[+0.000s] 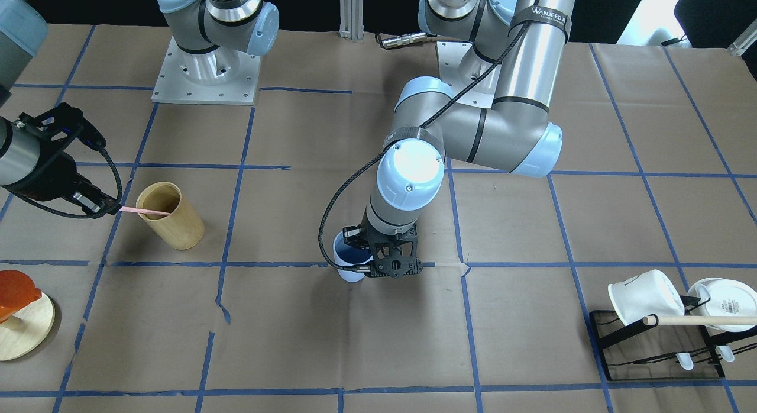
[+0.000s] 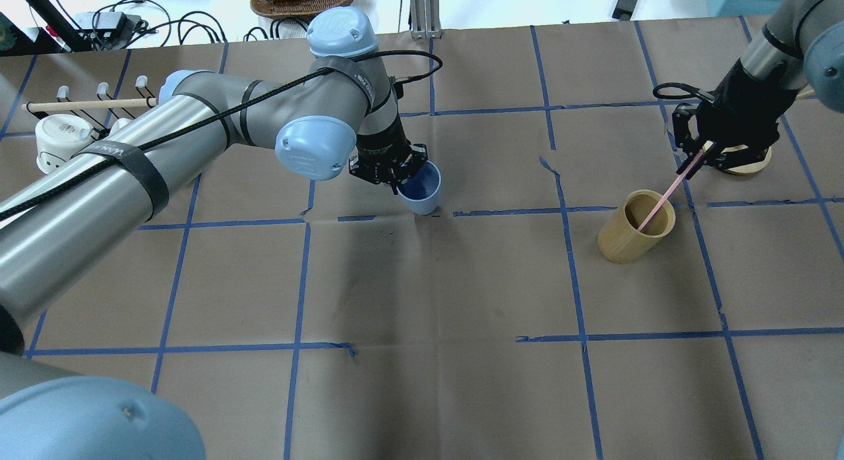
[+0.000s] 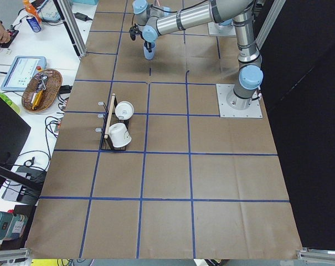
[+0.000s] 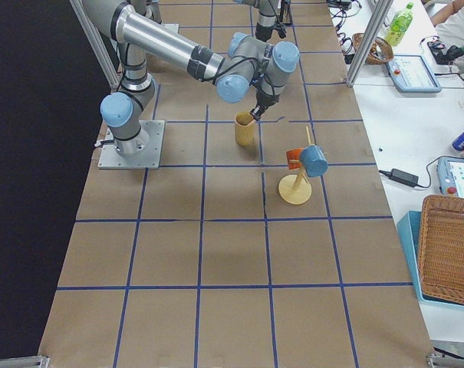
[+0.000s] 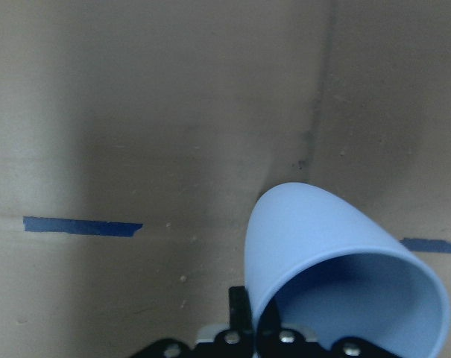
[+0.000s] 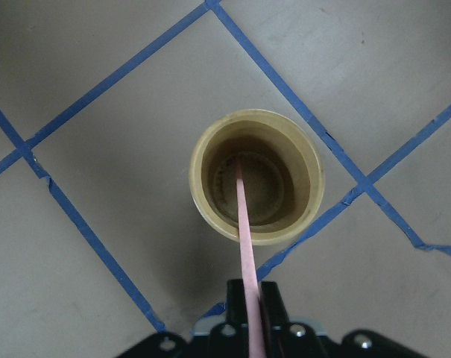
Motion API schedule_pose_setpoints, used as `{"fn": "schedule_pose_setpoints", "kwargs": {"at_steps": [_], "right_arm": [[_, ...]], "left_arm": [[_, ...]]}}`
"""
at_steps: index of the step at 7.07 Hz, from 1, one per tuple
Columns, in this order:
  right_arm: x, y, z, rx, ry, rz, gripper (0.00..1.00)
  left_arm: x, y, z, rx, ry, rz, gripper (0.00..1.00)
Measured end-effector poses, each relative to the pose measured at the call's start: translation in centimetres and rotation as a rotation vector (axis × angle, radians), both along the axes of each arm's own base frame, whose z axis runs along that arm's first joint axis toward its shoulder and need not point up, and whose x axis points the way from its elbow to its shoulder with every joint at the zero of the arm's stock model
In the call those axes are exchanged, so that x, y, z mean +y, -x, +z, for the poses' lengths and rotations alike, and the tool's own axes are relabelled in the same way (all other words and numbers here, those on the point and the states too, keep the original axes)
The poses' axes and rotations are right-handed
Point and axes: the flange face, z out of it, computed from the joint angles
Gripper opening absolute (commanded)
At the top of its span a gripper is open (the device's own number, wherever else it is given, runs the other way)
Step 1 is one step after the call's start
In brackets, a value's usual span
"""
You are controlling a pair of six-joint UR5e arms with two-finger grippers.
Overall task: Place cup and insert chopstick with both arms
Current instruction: 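Carry blue cup to table center while right gripper grasps pink chopstick, then release blue cup with left gripper while right gripper lifts chopstick over it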
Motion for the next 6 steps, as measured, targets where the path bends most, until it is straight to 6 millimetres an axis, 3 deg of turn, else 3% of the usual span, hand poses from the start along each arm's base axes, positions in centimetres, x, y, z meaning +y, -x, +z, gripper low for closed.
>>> {"fn": "schedule_pose_setpoints", "kwargs": {"at_steps": [1,2,4,5,6], "right_arm": [[0.3,0.1,0.8,0.015,-0.005,0.0,0.13],[0.7,0.0,1.7,0.025,-0.006,0.0,0.13],[0.9,0.0,3.0,0.033,-0.003,-0.002,0.12],[0.9,0.0,3.8,0.031,-0.01,-0.007,0.12],[0.7,0.0,5.2,0.03,-0.014,-0.023,0.11]], "left_arm": [[0.1,0.2,-0.3,0.0,-0.01,0.002,1.0],[0.0,0.4,-0.5,0.004,-0.015,0.007,1.0],[-0.3,0.4,1.2,0.012,0.001,0.018,1.0],[-0.3,0.2,3.3,0.015,0.012,0.022,1.0],[0.5,-0.4,6.7,0.015,0.012,0.027,1.0]]}}
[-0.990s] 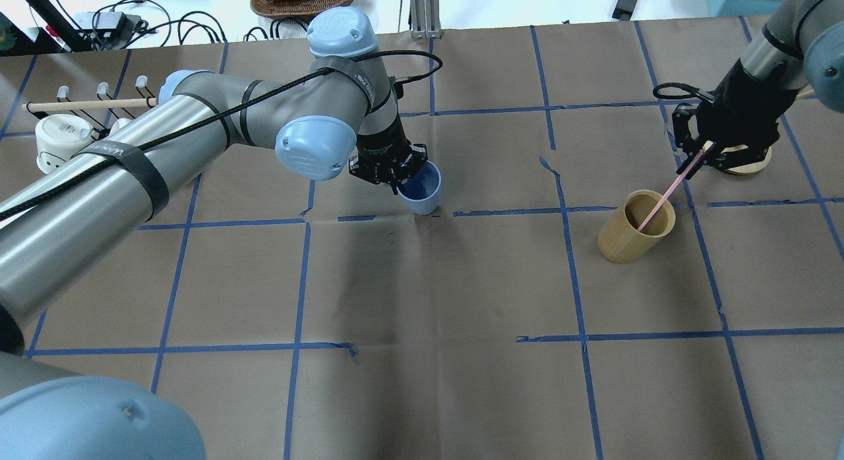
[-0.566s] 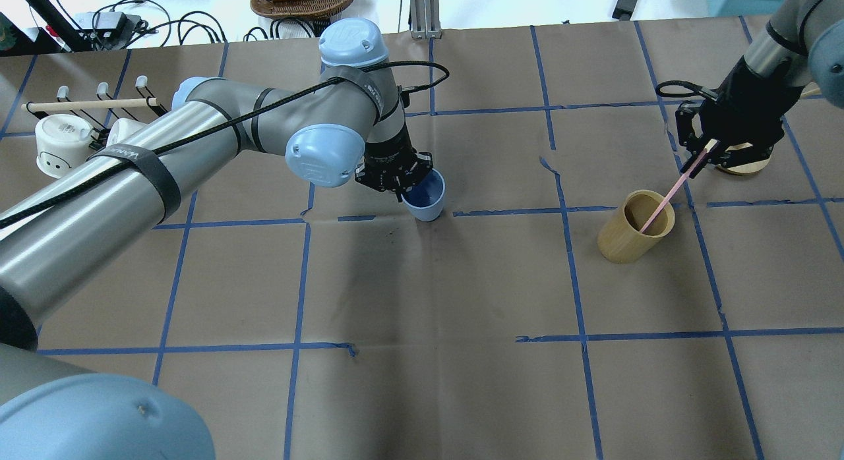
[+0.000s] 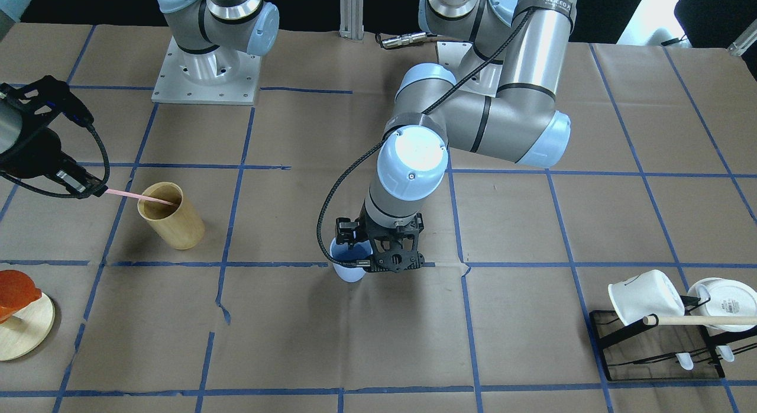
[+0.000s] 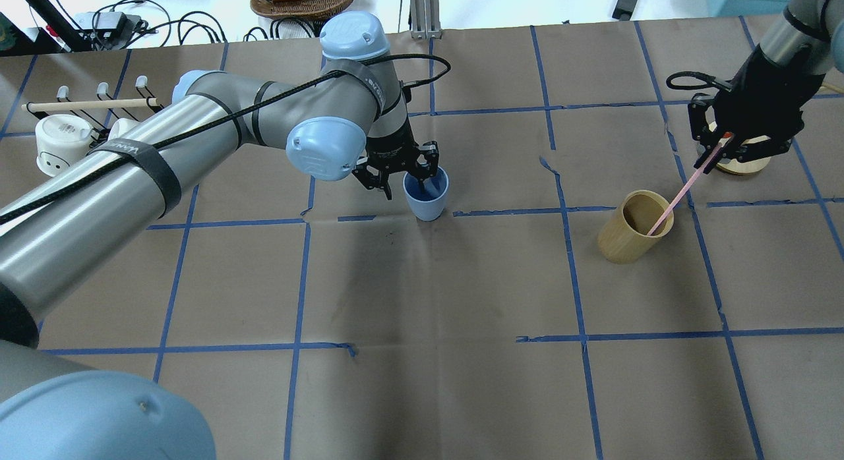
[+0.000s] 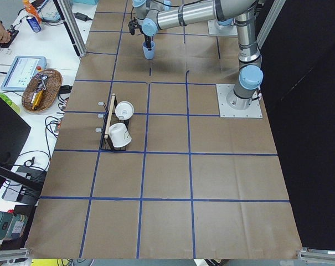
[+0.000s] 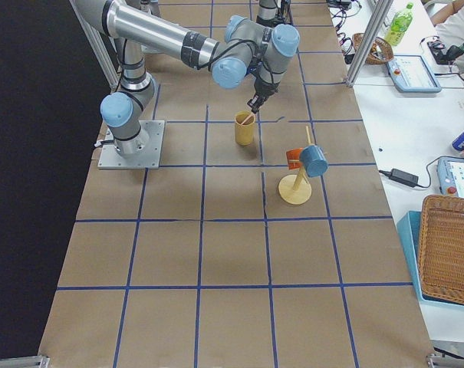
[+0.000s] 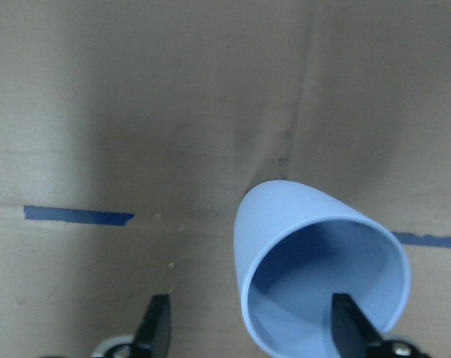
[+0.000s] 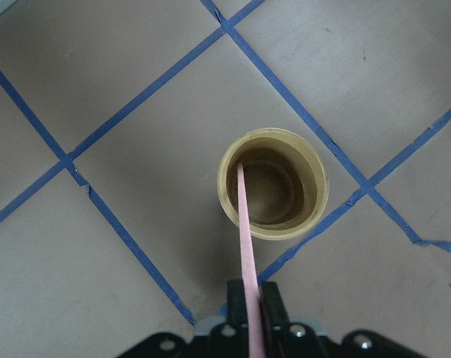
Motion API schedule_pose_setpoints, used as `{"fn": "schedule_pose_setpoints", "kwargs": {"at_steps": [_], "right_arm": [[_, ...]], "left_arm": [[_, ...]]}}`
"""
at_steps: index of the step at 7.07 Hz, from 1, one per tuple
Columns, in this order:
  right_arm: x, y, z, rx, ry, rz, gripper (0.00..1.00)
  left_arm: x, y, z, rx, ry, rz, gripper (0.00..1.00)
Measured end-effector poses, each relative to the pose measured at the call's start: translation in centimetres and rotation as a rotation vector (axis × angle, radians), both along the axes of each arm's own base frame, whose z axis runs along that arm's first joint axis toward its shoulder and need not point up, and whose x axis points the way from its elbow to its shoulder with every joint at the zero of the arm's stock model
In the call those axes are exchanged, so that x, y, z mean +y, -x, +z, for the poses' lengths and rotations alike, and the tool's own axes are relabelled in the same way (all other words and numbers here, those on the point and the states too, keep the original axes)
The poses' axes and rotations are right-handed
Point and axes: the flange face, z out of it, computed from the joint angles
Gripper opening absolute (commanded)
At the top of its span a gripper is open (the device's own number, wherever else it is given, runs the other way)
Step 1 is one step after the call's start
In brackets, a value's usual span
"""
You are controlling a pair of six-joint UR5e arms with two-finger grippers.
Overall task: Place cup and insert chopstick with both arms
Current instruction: 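Release blue cup with left gripper while right gripper lifts chopstick over it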
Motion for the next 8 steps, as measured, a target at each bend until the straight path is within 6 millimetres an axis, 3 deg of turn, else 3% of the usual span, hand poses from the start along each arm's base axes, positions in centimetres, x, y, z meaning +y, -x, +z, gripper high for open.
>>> {"fn": "schedule_pose_setpoints", "kwargs": {"at_steps": [2,3,5,6,8], "right_arm": [[-0.6,0.1,4.1,0.008,0.018,-0.054,0.08],[-1.1,0.1,6.7,0.016,0.051,-0.092,0.08],[-1.2,-1.5,12.3,-0.005,0.102,-0.272,0.08],[-1.2,-4.4,14.1,-0.021,0.106,-0.386,0.09],[-0.4,-13.1,16.0,-0.033,0.109,-0.583,0.09]], "left_arm": [[2.4,-3.6,8.1,0.002,0.031,0.027,0.99],[2.6,-6.9,11.3,0.003,0.054,0.051,0.98],[3.7,-12.3,14.7,-0.015,0.049,0.084,1.0],[4.2,-14.8,15.9,-0.038,0.058,0.088,1.0],[4.5,-17.7,16.8,-0.089,0.076,0.052,1.0]]}}
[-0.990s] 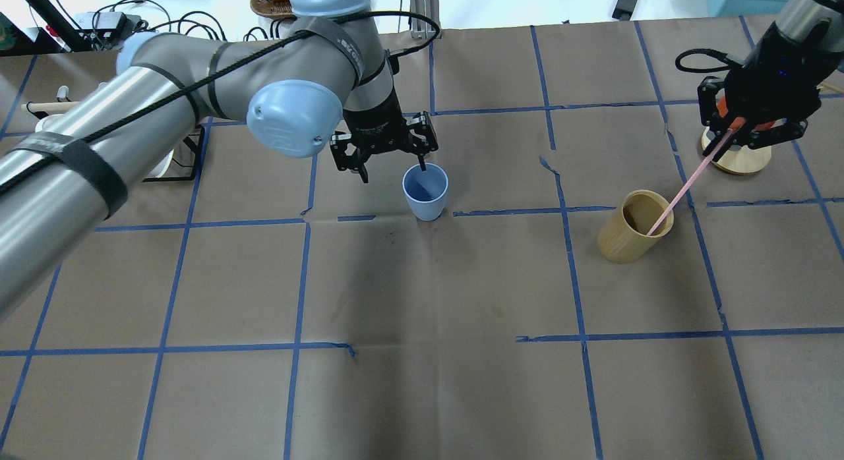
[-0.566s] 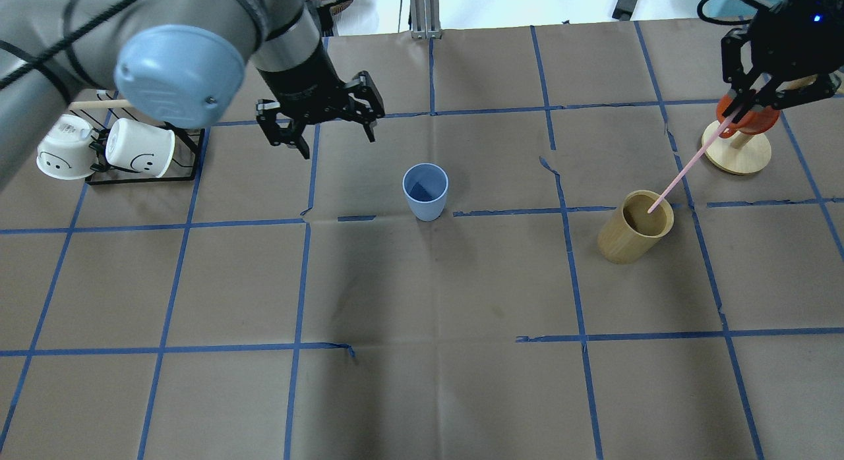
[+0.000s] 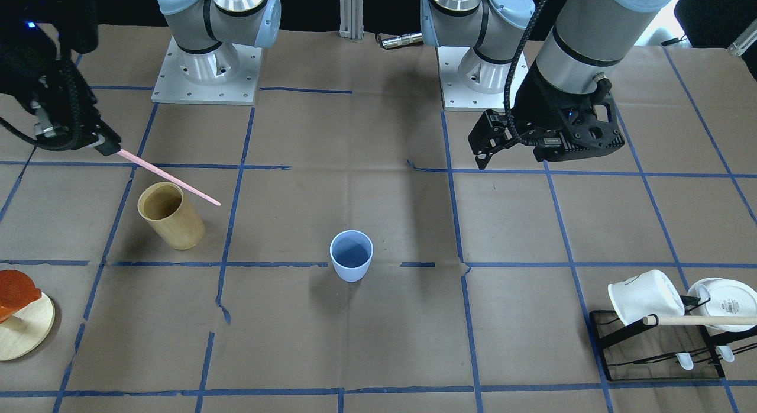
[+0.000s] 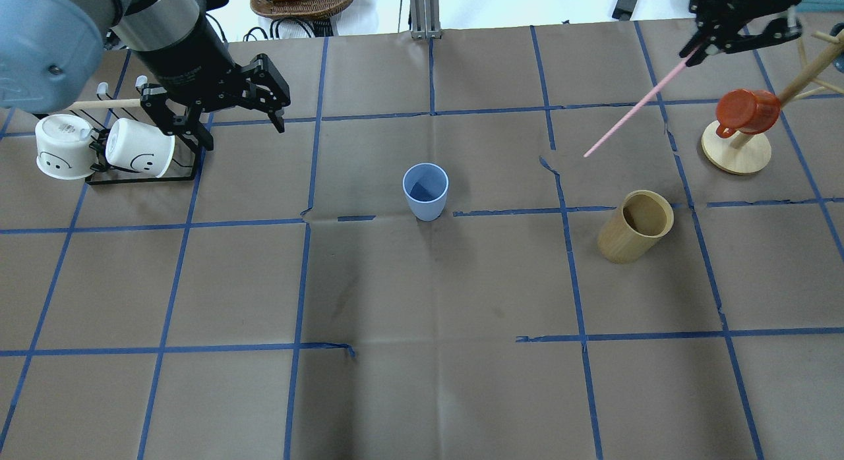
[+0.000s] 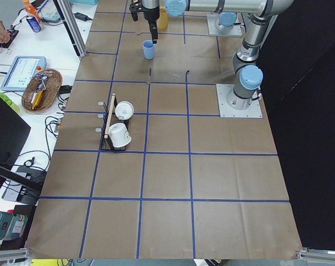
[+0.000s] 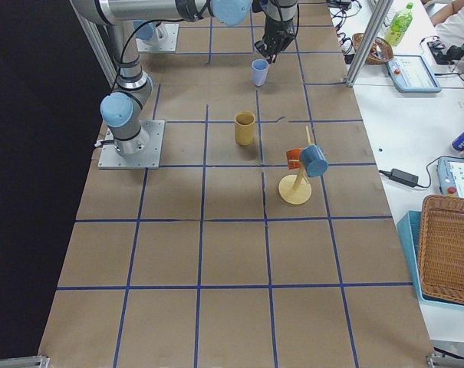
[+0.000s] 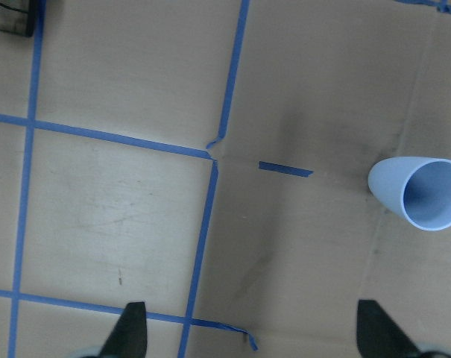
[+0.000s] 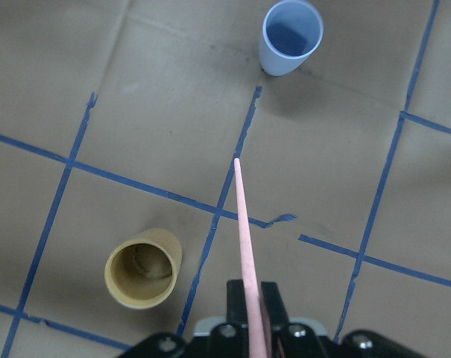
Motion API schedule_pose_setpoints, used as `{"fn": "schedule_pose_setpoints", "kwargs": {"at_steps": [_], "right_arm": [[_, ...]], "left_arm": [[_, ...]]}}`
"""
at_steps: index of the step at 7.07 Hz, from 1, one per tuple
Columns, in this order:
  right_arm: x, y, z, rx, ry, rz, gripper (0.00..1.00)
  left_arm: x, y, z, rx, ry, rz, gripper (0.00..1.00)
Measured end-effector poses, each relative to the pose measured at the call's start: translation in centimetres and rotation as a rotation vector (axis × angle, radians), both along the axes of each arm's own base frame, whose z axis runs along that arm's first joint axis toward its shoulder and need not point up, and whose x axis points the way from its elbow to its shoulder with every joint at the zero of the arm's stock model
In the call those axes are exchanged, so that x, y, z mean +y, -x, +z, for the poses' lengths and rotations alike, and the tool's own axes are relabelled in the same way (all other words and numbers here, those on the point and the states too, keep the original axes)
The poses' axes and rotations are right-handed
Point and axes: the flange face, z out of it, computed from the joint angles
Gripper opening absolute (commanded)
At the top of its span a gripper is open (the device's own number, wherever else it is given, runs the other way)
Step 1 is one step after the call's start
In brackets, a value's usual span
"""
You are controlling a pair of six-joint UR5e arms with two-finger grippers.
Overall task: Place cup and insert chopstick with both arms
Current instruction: 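Release blue cup with left gripper while right gripper lifts chopstick over it, then lower the pink chopstick into the blue cup with the right gripper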
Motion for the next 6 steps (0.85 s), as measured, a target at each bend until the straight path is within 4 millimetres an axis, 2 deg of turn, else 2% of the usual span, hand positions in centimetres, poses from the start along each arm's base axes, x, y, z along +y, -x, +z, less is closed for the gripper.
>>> {"fn": "schedule_pose_setpoints", "kwargs": {"at_steps": [2,3,5,6], "right_arm": [[0.5,-7.8,0.1,-0.018,0.015,-0.165,0.11],[0.5,-11.0,-0.7,-0.026,-0.002,-0.238,0.11],[0.4,-16.3,-3.3,-0.021,-0.062,-0.349,0.11],[0.3,-18.1,-4.7,-0.013,-0.088,-0.387,0.11]], "left_arm": [[0.3,-0.2,-0.1,-0.021,-0.006,-0.044,0.98],[0.4,0.0,-0.4,-0.022,-0.008,-0.085,1.0],[0.9,0.1,-0.2,-0.015,0.002,-0.133,1.0],[1.1,0.2,0.0,-0.014,0.006,-0.136,1.0]]}}
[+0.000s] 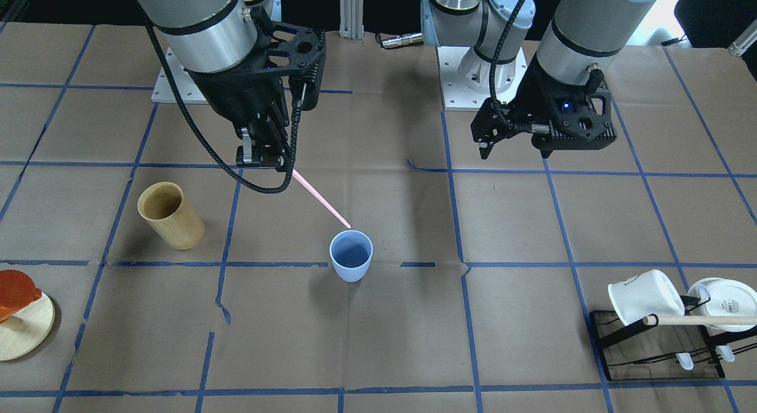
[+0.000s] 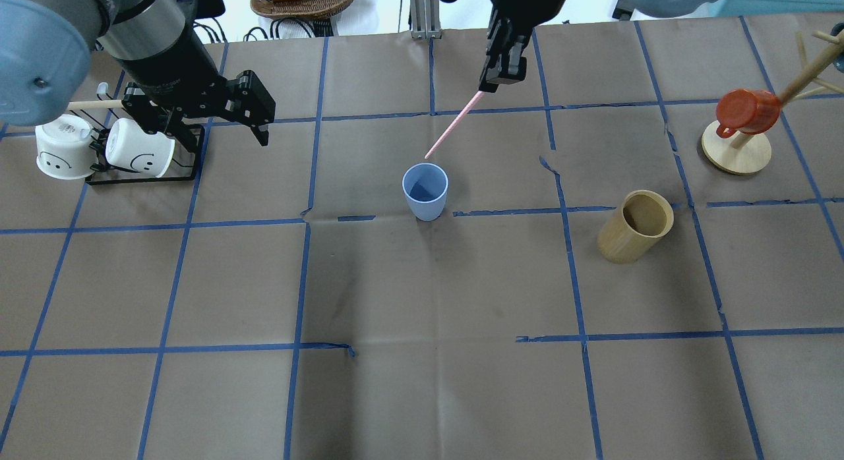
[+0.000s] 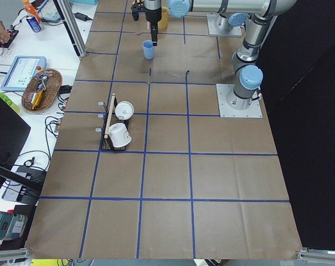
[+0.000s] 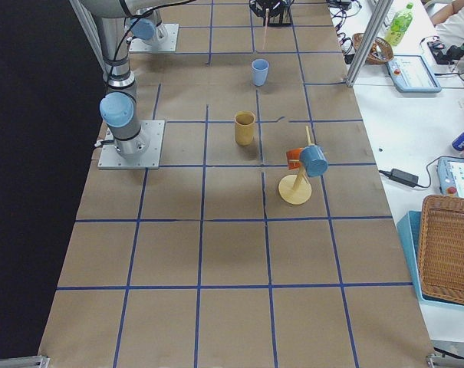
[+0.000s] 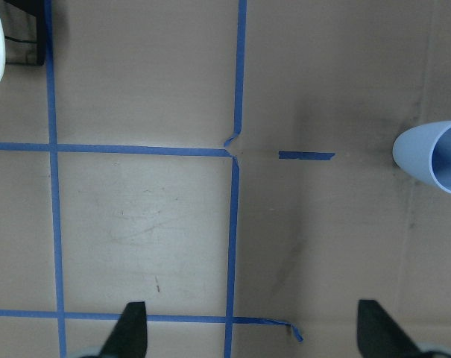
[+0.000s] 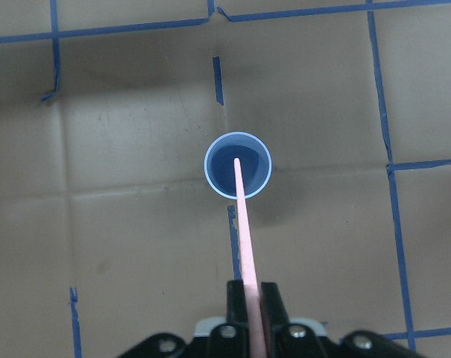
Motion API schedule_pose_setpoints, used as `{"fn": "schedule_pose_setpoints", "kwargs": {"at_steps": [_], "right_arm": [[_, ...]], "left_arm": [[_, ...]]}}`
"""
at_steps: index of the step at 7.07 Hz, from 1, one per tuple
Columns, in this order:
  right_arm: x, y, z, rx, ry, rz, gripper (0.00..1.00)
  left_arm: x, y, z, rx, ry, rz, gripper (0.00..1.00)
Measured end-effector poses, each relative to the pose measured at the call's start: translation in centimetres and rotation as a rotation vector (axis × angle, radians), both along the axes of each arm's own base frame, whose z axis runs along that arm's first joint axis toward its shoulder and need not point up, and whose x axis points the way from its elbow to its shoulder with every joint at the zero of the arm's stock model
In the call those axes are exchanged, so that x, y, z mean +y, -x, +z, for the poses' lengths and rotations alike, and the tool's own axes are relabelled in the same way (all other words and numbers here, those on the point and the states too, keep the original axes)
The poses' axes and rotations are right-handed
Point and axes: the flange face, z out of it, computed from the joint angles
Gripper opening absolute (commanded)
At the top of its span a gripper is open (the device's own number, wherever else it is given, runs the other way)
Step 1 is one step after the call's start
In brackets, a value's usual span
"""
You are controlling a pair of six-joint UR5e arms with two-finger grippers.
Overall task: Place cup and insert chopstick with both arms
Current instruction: 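Lower the pink chopstick into the blue cup with the right gripper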
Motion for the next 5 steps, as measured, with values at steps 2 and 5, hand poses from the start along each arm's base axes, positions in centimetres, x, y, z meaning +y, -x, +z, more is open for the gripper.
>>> {"fn": "schedule_pose_setpoints", "kwargs": {"at_steps": [2,5], "right_arm": [[-0.7,-1.3,-1.9,0.031,-0.024,-0.051,0.11],[-1.7,-1.3,-3.8,0.091,-0.041,-0.114,0.12]], "left_arm": [[0.1,0.0,0.2,0.0,0.003,0.003,1.0],[0.2,0.0,0.3,-0.003,0.0,0.007,1.0]]}}
